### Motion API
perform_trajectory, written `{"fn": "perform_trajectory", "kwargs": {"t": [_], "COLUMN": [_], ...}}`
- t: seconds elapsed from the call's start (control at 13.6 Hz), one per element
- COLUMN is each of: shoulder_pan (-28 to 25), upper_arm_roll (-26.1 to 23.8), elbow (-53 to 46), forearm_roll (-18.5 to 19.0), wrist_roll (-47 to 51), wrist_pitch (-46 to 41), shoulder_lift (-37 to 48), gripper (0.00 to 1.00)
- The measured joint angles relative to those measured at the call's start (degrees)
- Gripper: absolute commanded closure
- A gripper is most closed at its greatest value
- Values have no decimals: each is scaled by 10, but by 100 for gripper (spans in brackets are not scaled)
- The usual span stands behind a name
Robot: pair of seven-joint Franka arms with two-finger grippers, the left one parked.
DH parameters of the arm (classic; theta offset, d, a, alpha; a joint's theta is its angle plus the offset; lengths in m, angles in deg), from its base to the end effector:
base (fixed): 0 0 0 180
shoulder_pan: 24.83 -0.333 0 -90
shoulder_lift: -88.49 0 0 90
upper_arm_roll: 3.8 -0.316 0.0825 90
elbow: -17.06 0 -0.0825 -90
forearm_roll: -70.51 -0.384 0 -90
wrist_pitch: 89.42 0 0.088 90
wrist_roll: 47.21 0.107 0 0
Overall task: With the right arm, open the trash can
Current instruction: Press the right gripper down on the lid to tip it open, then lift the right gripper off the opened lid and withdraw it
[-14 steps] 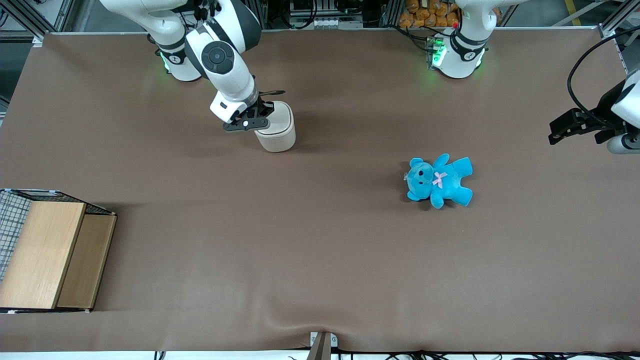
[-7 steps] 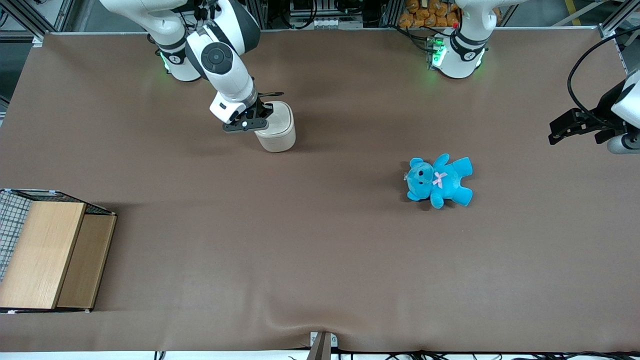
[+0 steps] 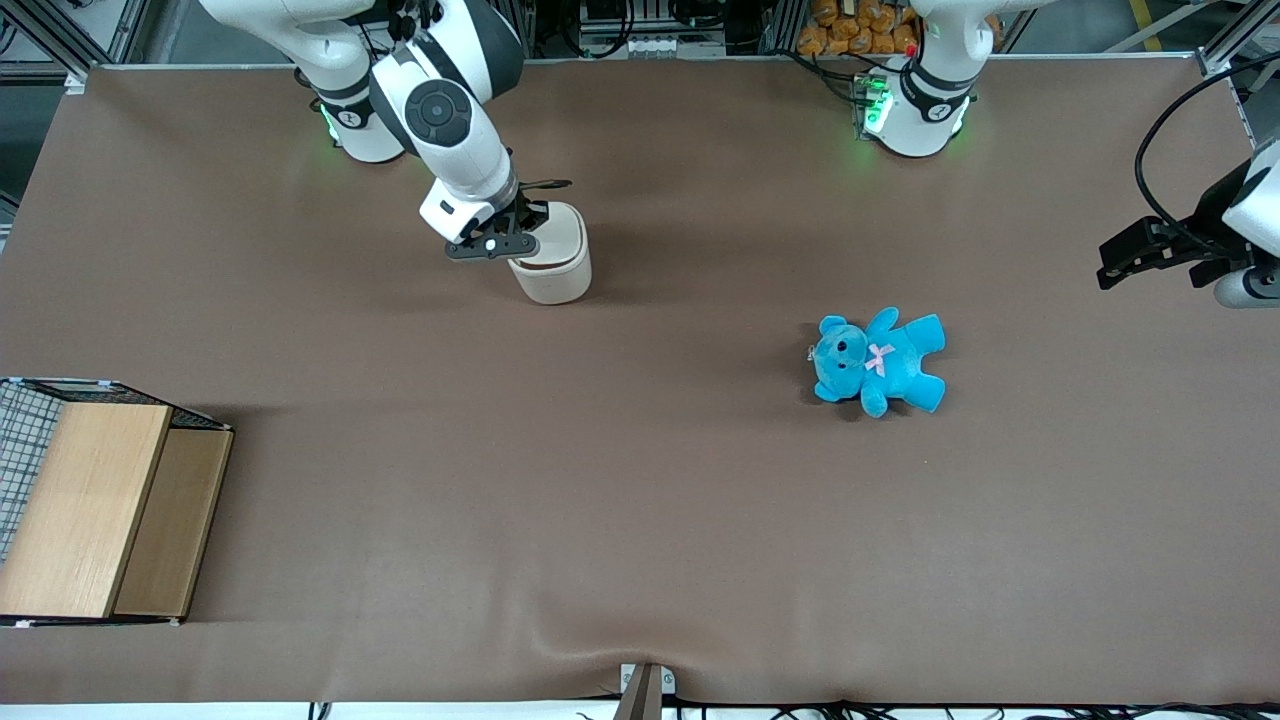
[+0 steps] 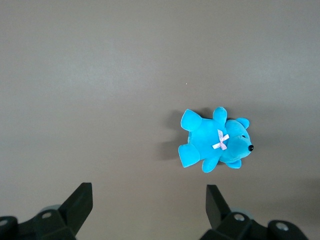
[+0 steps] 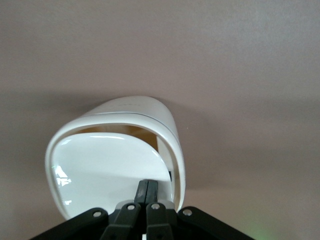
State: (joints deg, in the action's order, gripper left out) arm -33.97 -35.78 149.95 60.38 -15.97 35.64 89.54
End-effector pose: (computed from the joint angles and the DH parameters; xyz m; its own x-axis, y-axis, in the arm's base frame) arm 0.3671 0.3291 0.3381 0.9832 0.0636 -0.1710 0.0580 -0.9976 -0.0380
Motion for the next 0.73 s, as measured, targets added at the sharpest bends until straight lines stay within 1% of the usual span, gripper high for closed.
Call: {"fn": "perform_trajectory", "kwargs": {"t": [0.15, 0.44, 0.51, 0.59, 0.66, 0.73], "shoulder_pan": [-1, -12, -16, -20, -22, -23], "upper_arm_roll": [0, -1, -1, -1, -1, -1], "elbow": [-20, -79, -89, -99, -112, -133], "forearm_roll": [0, 0, 0, -1, -1, -1], "wrist_roll": [17, 58, 67, 77, 92, 107], "wrist_pitch": [-14, -68, -73, -79, -91, -112], "shoulder_lift": [0, 0, 0, 0, 0, -2], "gripper": [100, 99, 91, 64, 33, 8]}}
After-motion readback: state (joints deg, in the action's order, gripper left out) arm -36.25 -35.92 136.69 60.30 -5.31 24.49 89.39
